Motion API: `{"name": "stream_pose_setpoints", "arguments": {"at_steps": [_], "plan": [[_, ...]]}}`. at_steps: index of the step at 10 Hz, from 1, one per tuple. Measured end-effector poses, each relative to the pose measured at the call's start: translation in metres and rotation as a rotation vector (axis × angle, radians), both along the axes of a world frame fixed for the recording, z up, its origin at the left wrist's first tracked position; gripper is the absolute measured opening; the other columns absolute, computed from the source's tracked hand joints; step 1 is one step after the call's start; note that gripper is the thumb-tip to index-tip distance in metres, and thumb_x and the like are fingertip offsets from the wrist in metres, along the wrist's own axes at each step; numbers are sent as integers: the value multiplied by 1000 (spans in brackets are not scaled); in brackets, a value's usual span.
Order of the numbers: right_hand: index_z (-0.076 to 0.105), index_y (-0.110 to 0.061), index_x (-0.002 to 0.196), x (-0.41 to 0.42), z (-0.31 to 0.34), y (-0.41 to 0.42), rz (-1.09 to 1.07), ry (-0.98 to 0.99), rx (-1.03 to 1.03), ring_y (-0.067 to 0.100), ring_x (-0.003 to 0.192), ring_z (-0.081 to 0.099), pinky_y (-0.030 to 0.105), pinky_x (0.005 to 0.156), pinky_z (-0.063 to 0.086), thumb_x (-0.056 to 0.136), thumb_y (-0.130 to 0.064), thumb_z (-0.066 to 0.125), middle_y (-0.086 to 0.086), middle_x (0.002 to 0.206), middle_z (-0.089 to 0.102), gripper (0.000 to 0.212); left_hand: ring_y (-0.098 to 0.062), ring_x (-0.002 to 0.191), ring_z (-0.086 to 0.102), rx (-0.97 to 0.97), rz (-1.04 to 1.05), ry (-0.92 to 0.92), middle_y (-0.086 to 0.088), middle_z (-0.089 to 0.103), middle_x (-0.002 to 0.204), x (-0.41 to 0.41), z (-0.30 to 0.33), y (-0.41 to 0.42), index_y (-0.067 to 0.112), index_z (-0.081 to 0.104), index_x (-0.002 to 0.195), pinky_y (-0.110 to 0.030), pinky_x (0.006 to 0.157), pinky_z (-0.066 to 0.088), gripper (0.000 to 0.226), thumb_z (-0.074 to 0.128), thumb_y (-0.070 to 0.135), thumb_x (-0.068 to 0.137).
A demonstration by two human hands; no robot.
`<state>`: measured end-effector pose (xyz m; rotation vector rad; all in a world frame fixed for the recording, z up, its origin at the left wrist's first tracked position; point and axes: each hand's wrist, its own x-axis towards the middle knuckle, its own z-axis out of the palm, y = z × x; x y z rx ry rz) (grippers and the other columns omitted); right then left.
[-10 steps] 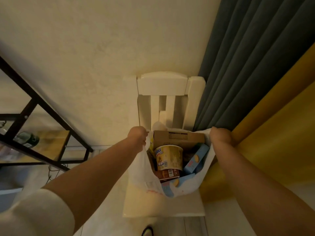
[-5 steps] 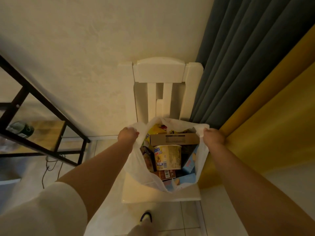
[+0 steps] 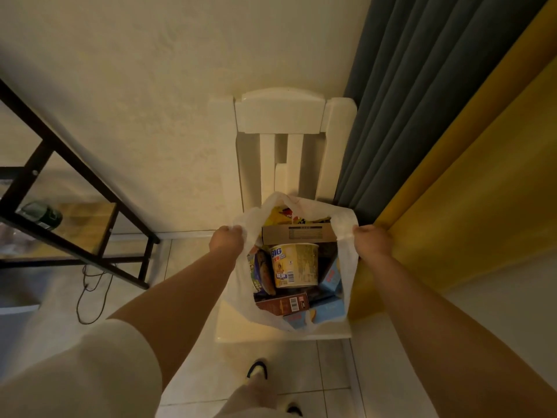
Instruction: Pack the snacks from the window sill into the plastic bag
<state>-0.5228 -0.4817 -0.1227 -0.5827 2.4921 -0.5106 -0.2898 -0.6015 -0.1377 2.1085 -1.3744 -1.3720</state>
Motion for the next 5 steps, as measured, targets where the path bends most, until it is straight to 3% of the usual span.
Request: {"name": "stream_pose_setpoints", "arguments": {"at_steps": [1, 3, 4, 5], "plan": [[60, -7, 116, 5, -3, 7, -1, 11, -14, 24, 86, 53, 29, 69, 39, 100, -32, 37, 15, 110, 62, 37, -35, 117, 51, -4, -27, 9, -18, 55, 127, -1, 3, 9, 4, 49, 132, -39, 98, 42, 45, 42, 34, 99], [52, -14, 124, 18, 0, 28, 5, 33, -111, 28, 100, 57, 31, 72, 43, 98, -36, 39, 12, 118, 59, 36, -35, 121, 49, 15, 28, 78, -17, 50, 134, 4, 6, 32, 7, 40, 138, -39, 97, 41, 60, 56, 40, 92], [43, -16, 135, 32, 7, 42, 166, 194, -139, 29, 117, 49, 35, 87, 44, 97, -36, 43, 9, 134, 46, 42, -32, 126, 47, -106, -88, 40, -13, 45, 142, 8, 11, 53, 11, 30, 143, -37, 97, 41, 68, 61, 38, 89], [38, -16, 137, 49, 6, 58, 277, 230, -150, 28, 124, 44, 35, 93, 42, 97, -35, 45, 9, 141, 39, 45, -30, 127, 44, -259, -239, -74, -12, 41, 142, 13, 8, 79, 15, 32, 143, -42, 101, 42, 66, 59, 40, 89]]}}
